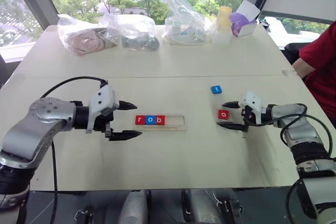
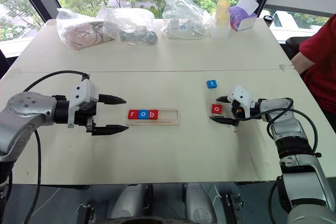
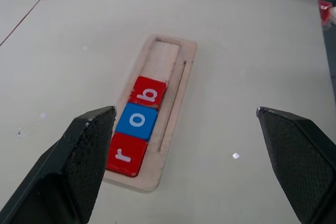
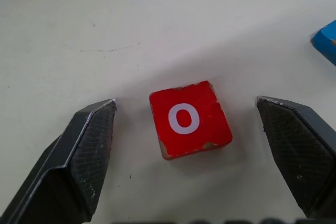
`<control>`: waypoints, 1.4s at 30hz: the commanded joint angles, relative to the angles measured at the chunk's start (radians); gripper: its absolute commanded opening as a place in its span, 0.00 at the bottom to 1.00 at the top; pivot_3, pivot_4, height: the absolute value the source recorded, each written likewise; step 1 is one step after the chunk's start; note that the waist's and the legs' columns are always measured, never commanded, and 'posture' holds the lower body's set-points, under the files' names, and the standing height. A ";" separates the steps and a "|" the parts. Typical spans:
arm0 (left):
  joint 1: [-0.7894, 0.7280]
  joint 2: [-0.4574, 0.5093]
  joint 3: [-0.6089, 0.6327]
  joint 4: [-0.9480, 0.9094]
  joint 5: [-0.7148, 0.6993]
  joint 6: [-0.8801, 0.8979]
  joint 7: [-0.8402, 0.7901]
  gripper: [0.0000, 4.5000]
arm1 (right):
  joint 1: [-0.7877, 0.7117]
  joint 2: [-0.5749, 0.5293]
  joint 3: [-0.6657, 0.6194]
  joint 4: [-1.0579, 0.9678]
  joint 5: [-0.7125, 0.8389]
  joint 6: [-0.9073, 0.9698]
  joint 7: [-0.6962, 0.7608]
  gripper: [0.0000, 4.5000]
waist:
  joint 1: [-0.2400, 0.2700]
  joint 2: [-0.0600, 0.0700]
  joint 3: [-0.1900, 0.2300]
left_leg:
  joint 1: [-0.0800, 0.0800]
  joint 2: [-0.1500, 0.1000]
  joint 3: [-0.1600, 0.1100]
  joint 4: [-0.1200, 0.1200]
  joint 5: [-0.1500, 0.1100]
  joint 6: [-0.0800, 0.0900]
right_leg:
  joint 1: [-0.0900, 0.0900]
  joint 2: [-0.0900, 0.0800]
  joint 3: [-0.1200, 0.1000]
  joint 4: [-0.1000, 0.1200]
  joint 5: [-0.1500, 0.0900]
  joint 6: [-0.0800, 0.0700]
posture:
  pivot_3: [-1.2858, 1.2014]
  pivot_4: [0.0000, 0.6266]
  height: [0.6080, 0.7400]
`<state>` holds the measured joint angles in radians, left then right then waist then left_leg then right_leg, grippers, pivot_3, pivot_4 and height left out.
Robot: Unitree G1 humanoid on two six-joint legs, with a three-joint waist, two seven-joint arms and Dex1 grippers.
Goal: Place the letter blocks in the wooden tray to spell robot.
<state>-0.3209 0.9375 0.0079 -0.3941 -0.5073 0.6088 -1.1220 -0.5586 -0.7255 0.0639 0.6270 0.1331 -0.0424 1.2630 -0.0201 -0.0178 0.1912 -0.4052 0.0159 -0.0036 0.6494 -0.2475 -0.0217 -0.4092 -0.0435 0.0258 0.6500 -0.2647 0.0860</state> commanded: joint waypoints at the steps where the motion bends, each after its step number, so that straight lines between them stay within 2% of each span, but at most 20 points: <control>1: 0.002 0.018 0.029 -0.031 -0.001 -0.005 0.009 1.00 | 0.019 0.004 0.008 0.004 -0.004 0.017 0.018 0.77 | 0.000 0.000 0.000 | 0.000 0.000 0.000 0.000 0.000 0.000 | 0.000 0.000 0.000 0.000 0.000 0.000 | 0.52 0.24 1.00; 5: 0.005 0.023 0.036 -0.028 -0.005 -0.004 0.012 1.00 | 0.022 0.005 -0.001 -0.007 -0.001 0.037 0.003 0.34 | 0.001 0.000 0.000 | 0.001 0.000 0.000 0.000 0.000 0.000 | 0.001 0.000 0.000 0.000 0.000 0.000 | 0.52 0.24 1.00; 10: 0.016 0.029 0.028 0.088 0.072 -0.102 0.004 1.00 | 0.017 0.063 -0.012 -0.258 0.115 0.241 0.002 0.34 | -0.003 0.000 0.000 | 0.002 0.000 -0.001 0.000 0.000 0.000 | 0.001 0.000 0.000 0.001 0.000 0.000 | 0.52 0.24 1.00; 13: 0.015 0.031 0.043 0.128 0.064 -0.115 -0.018 1.00 | 0.029 0.136 0.046 -0.480 0.146 0.366 -0.035 0.34 | -0.005 0.000 0.000 | 0.002 0.000 -0.002 0.000 0.000 0.000 | -0.001 0.001 0.000 0.004 0.000 0.000 | 0.52 0.24 1.00; 18: 0.032 0.040 0.037 0.112 0.063 -0.117 -0.037 1.00 | 0.018 0.224 0.158 -0.608 0.110 0.424 -0.084 0.34 | 0.008 0.000 0.000 | 0.000 0.000 -0.002 -0.001 0.000 0.000 | -0.002 0.000 -0.001 0.005 0.000 0.000 | 0.52 0.24 1.00; 25: 0.061 0.023 0.033 0.034 0.048 -0.084 -0.005 1.00 | -0.028 0.265 0.267 -0.543 0.041 0.380 -0.081 0.34 | 0.005 0.000 0.000 | -0.002 -0.001 -0.002 0.001 0.000 0.000 | -0.002 -0.003 -0.001 0.001 0.000 0.000 | 0.52 0.24 1.00; 42: 0.072 -0.005 0.010 0.033 0.084 -0.107 0.049 1.00 | -0.127 0.315 0.277 -0.312 -0.041 0.244 -0.103 0.34 | 0.002 0.000 0.000 | -0.002 0.000 -0.001 0.000 0.000 0.000 | -0.003 -0.001 -0.001 0.003 0.000 0.000 | 0.52 0.24 1.00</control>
<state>-0.2368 0.9348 0.0136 -0.3537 -0.4307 0.5201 -1.0773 -0.6676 -0.4135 0.3503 0.3230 0.0941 0.2270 1.1578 -0.0179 -0.0176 0.1913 -0.4068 0.0155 -0.0051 0.6495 -0.2476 -0.0219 -0.4120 -0.0441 0.0247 0.6532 -0.2645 0.0861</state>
